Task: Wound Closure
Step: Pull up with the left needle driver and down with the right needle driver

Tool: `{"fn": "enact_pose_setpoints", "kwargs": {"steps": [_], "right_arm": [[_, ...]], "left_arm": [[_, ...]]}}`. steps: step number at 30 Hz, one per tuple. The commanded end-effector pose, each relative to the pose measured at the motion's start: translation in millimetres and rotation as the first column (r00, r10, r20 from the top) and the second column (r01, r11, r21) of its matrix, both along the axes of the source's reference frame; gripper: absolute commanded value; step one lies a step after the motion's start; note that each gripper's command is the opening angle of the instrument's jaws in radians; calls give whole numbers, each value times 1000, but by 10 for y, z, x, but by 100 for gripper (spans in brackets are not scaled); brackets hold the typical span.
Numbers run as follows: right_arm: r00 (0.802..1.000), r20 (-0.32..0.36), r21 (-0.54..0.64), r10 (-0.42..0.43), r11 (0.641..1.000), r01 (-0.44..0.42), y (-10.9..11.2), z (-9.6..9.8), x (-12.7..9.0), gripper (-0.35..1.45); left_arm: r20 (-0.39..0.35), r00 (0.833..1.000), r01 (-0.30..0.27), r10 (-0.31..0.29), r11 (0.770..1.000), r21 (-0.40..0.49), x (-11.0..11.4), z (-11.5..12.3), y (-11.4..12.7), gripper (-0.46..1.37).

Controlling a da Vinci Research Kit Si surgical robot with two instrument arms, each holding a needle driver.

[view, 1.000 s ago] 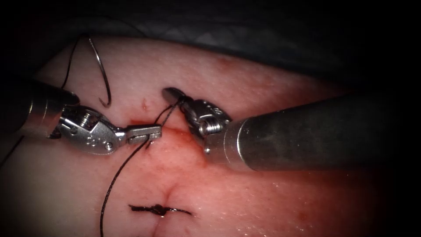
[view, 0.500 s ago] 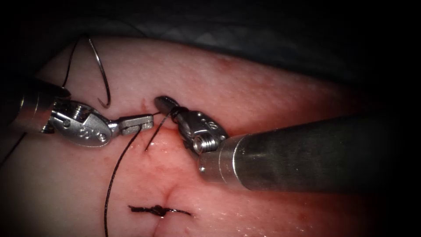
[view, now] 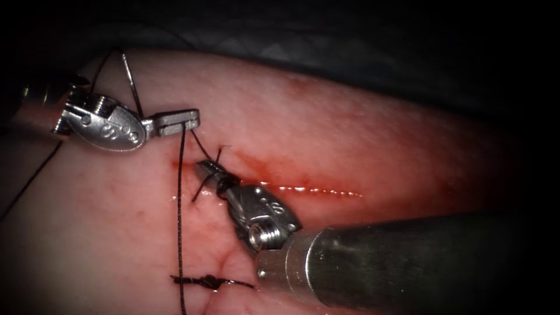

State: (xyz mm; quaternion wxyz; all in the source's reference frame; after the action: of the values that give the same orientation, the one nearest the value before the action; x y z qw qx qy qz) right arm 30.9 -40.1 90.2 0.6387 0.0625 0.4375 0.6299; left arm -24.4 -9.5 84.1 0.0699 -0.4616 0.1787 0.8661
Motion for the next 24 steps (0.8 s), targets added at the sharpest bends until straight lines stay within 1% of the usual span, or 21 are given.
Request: {"fn": "enact_pose_setpoints", "kwargs": {"steps": [1, 5, 7, 11, 13, 14, 16, 17, 20, 22, 24], "right_arm": [[1000, 5, 5, -9, 1000, 9, -4, -4, 3, -35], [999, 8, 13, -36, 999, 36, -21, -18, 8, -35], [999, 8, 14, -41, 999, 41, -25, -21, 8, -35], [999, 8, 15, -44, 999, 44, -31, -31, 7, -35], [999, 8, 15, -44, 999, 44, -32, -32, 7, -35], [999, 10, 17, -46, 999, 46, -33, -32, 6, -35], [999, 11, 18, -48, 999, 48, -33, -32, 5, -35], [999, 13, 19, -50, 999, 49, -34, -32, 5, -35], [998, 17, 16, -55, 998, 55, -36, -31, 6, -35], [997, 25, 2, -66, 998, 66, -38, -31, 7, -35], [996, 37, -19, -86, 996, 86, -41, -32, 9, -35]], "left_arm": [[-7, 1000, -14, 14, 1000, 0, -1, -1, 8, -35], [-24, 999, -29, 28, 1000, -11, -4, -6, 32, -35], [-29, 999, -34, 33, 999, -15, -5, -7, 39, -35], [-46, 998, -51, 49, 998, -35, -7, -10, 61, -35], [-47, 998, -52, 50, 998, -38, -8, -10, 65, -35], [-54, 997, -60, 58, 997, -47, -8, -11, 73, -35], [-56, 997, -61, 58, 997, -49, -9, -12, 79, -35], [-56, 997, -59, 56, 997, -53, -9, -12, 87, -35], [-61, 996, -63, 59, 996, -67, -10, -9, 101, -35], [-80, 995, -66, 59, 994, -87, -12, -5, 110, -35], [-113, 992, -70, 58, 992, -102, -15, 1, 120, -35]]}}
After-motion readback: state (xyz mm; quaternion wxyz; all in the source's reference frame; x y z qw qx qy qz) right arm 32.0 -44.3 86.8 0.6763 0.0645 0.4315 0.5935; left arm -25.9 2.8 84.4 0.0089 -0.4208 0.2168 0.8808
